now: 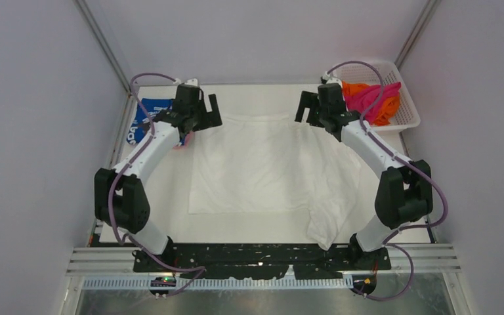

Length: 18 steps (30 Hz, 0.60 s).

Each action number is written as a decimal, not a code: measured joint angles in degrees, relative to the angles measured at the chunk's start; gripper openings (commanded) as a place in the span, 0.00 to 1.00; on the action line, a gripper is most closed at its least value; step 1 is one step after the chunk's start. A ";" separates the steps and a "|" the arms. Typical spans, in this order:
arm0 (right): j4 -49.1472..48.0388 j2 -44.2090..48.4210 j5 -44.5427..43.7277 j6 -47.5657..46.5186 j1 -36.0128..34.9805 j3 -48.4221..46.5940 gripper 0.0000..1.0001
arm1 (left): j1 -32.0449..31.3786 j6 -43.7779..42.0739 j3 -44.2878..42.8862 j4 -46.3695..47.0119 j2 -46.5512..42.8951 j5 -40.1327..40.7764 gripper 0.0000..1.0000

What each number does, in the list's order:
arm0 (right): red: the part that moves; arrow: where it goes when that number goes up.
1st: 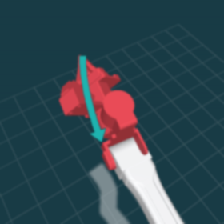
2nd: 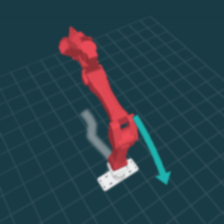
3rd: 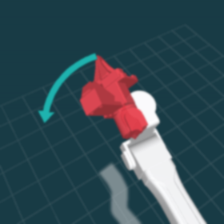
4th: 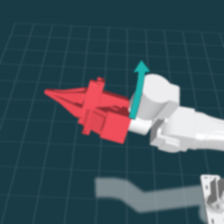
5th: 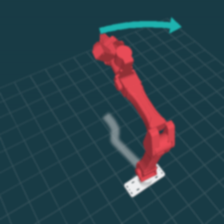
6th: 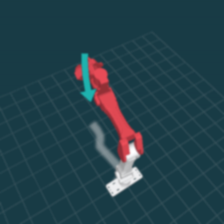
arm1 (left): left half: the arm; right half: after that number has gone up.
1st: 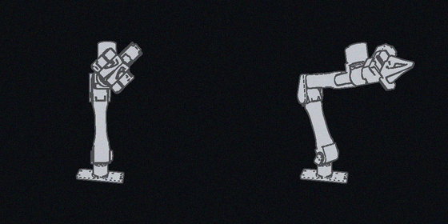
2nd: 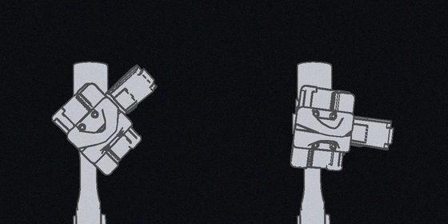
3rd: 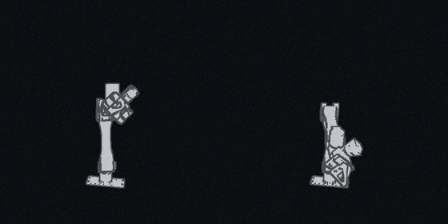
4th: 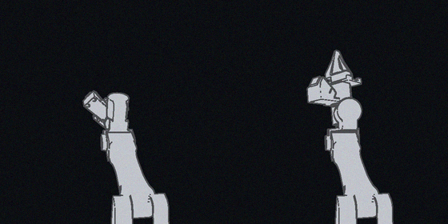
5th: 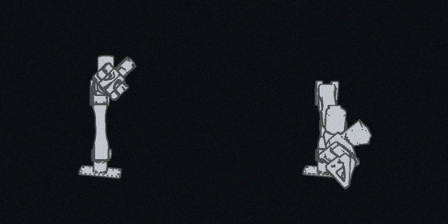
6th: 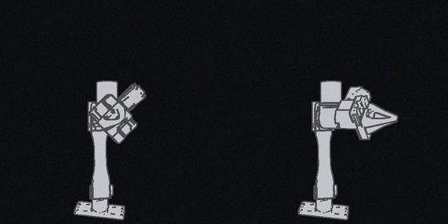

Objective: Fold and stack the t-shirts
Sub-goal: Flatten out the tshirt

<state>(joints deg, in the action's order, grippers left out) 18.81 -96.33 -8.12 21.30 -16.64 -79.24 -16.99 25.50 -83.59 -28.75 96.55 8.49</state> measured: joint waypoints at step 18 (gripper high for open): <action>-0.59 20.57 4.46 5.42 -2.82 39.21 0.95 | -5.22 10.40 38.93 10.78 -14.49 -14.62 1.00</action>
<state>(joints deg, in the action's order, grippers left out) 18.22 -75.77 -3.66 26.72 -19.46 -40.03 -22.22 35.90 -44.66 -17.98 82.06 -6.13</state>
